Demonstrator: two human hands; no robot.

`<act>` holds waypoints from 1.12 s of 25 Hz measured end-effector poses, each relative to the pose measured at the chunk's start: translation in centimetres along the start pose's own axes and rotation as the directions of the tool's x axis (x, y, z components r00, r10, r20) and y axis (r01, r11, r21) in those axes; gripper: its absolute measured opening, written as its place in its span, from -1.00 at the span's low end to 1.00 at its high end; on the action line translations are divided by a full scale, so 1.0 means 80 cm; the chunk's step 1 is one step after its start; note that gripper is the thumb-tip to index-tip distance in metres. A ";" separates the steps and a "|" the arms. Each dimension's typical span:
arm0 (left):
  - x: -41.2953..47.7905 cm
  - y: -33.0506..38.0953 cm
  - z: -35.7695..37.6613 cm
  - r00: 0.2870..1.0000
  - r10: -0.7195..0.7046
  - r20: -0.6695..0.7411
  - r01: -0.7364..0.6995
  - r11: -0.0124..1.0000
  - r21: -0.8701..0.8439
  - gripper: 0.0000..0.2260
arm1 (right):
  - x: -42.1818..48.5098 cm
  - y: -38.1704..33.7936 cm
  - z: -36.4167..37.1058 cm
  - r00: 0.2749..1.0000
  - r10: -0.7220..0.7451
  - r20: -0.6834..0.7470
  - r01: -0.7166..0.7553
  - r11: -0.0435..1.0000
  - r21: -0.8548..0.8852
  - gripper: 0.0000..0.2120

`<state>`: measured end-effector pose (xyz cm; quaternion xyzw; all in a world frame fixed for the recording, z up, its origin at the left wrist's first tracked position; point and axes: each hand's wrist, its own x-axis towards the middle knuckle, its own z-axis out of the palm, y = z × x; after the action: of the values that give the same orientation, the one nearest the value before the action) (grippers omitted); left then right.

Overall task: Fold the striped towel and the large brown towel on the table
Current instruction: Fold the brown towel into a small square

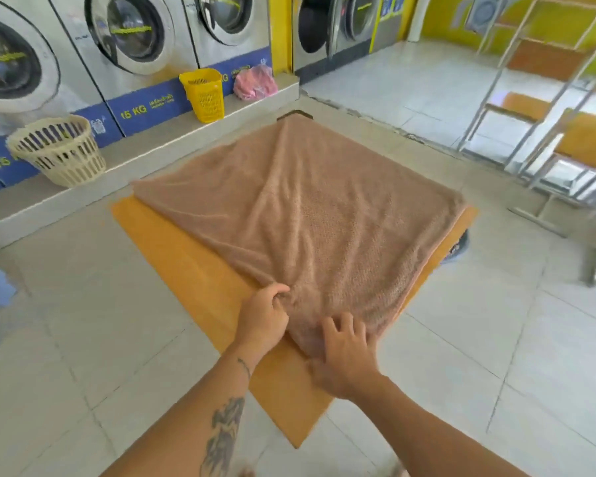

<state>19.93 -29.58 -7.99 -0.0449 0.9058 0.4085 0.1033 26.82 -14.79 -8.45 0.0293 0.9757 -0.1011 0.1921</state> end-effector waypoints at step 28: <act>0.046 -0.110 -0.123 0.626 0.574 0.528 -0.778 0.422 0.464 -0.81 | -0.042 -0.107 0.012 0.931 0.330 -0.157 -0.243 0.880 0.408 -0.17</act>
<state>16.36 -42.79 -8.90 0.4272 0.8989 0.0699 0.0675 29.43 -23.44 -6.45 0.2218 0.9372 -0.2554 0.0853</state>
